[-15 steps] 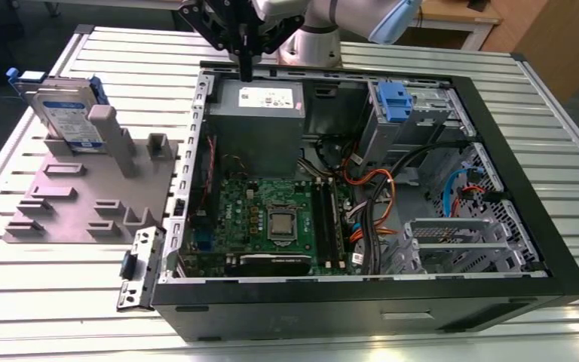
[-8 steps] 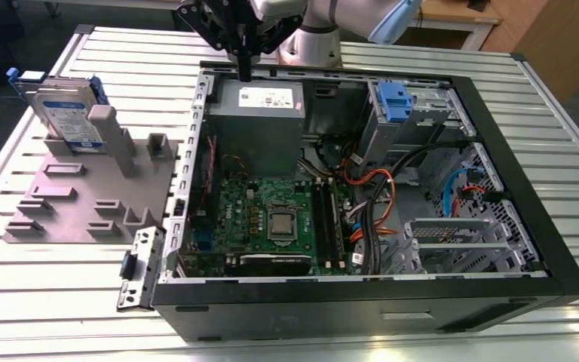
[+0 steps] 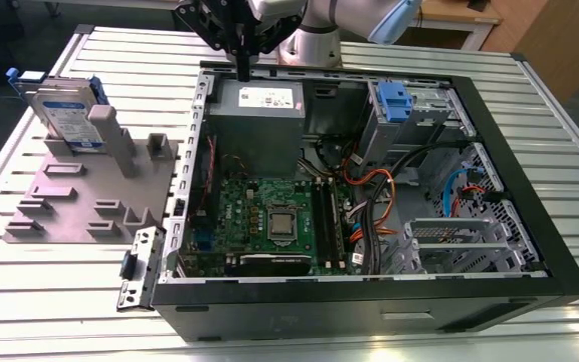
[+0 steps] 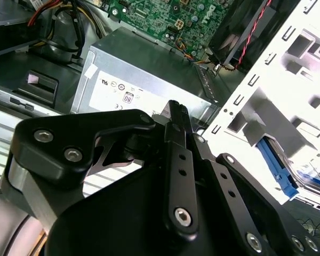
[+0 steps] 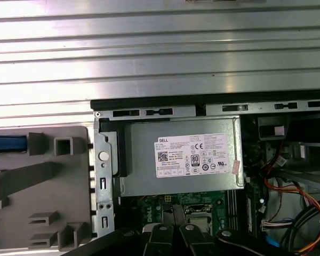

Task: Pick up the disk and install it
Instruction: 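Reach for the disk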

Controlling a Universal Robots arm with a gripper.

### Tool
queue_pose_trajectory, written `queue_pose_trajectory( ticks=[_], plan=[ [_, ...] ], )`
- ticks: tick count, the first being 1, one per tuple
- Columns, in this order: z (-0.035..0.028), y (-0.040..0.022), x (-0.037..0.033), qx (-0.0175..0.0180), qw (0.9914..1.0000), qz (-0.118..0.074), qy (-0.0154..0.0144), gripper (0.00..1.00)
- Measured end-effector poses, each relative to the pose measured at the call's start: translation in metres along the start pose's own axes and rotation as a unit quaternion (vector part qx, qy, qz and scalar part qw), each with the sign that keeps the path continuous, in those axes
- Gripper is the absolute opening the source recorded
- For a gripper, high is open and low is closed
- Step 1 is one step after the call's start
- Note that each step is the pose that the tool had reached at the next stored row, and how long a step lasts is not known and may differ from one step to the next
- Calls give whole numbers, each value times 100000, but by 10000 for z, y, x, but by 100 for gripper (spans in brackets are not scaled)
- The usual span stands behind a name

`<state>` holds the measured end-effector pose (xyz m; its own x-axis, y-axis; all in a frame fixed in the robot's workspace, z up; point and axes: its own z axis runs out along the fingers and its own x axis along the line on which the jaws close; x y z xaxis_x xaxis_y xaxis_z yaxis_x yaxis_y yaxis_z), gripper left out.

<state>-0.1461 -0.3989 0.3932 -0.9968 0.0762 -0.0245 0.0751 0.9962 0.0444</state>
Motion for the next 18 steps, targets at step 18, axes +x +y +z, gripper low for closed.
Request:
queue_pose_trajectory(
  ticks=[18],
  plan=[
    [0, -5, 63, -3, 100000, -1, -1, 11]
  ],
)
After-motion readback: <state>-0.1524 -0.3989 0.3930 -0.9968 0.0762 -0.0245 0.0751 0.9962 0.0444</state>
